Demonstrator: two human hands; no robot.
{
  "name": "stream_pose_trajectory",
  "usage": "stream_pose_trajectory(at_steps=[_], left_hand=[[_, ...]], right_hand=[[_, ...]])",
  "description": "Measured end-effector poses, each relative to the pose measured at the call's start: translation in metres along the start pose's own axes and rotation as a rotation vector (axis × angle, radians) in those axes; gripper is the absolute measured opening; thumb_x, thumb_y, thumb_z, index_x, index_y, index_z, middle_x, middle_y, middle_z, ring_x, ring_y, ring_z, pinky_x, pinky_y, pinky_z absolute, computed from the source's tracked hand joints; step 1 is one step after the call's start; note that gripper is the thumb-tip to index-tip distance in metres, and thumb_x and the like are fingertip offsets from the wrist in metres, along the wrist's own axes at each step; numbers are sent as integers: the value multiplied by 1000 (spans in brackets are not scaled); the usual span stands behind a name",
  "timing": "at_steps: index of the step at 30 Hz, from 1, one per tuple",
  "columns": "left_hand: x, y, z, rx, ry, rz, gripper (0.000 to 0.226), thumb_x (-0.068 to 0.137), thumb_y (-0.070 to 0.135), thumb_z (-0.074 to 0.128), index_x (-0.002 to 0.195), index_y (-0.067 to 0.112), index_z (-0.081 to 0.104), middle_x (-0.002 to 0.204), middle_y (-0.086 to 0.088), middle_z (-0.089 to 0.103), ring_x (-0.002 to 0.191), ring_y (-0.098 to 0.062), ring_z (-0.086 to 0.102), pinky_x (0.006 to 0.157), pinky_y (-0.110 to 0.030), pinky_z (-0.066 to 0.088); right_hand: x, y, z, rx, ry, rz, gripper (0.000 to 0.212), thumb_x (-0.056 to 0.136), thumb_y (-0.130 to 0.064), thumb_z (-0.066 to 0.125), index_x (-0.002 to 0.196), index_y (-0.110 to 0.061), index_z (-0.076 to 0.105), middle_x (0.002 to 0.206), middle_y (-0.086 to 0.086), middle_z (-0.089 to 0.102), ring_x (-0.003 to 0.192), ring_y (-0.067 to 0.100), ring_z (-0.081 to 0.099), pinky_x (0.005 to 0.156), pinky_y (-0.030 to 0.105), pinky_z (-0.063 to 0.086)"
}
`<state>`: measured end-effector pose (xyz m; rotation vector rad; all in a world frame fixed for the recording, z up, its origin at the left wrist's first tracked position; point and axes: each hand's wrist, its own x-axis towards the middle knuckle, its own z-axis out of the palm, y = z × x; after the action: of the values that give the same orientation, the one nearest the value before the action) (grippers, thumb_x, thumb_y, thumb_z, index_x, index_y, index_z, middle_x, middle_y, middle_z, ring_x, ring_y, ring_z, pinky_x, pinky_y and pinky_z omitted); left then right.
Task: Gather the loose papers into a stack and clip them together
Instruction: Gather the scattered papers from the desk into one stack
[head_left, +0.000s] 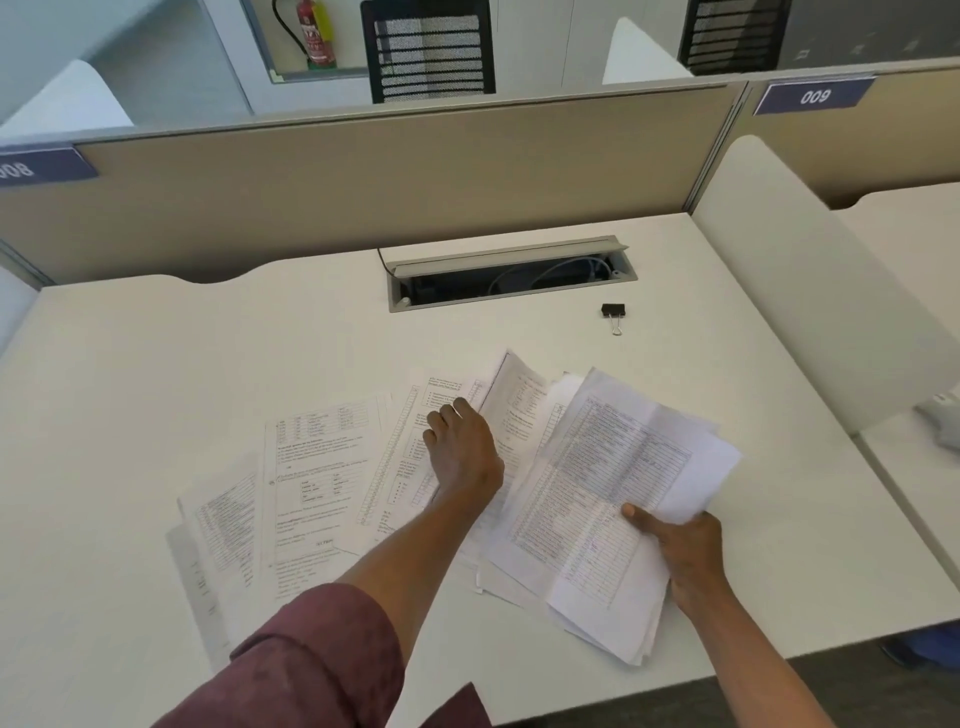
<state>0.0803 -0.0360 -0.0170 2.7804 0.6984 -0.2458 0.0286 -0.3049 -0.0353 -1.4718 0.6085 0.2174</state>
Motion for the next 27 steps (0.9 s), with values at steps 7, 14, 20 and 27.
stream_pose_trajectory(at_steps=[7,14,20,27], left_hand=[[-5,-7,-6,-397,-129,-59,18,87,5,72,94,18,63,101,-5,70,92,-28,67,76,-39,57],[-17,-24,-12,-870,-470,203,47,88,28,89,132,22,72,121,2,80,104,-23,76,82,-36,64],[-31,-37,-3,-1066,-589,170,39,84,25,91,121,19,80,113,-8,84,107,-35,81,95,-65,63],[-39,-36,-16,-1094,-740,231,34,98,13,79,131,11,76,126,-12,80,117,-33,78,101,-52,64]], right_hand=[[-6,-9,-6,53,-86,8,50,70,9,90,113,-12,75,96,-3,85,85,15,81,63,30,64],[-2,-13,-3,54,-87,-36,42,73,6,90,106,-14,76,100,0,84,92,16,78,76,33,60],[3,-12,2,29,-16,-103,63,65,-3,98,123,-8,74,117,8,79,106,26,75,91,42,59],[4,-14,0,100,-212,-9,65,66,-1,90,128,-7,73,122,13,80,110,36,77,97,52,59]])
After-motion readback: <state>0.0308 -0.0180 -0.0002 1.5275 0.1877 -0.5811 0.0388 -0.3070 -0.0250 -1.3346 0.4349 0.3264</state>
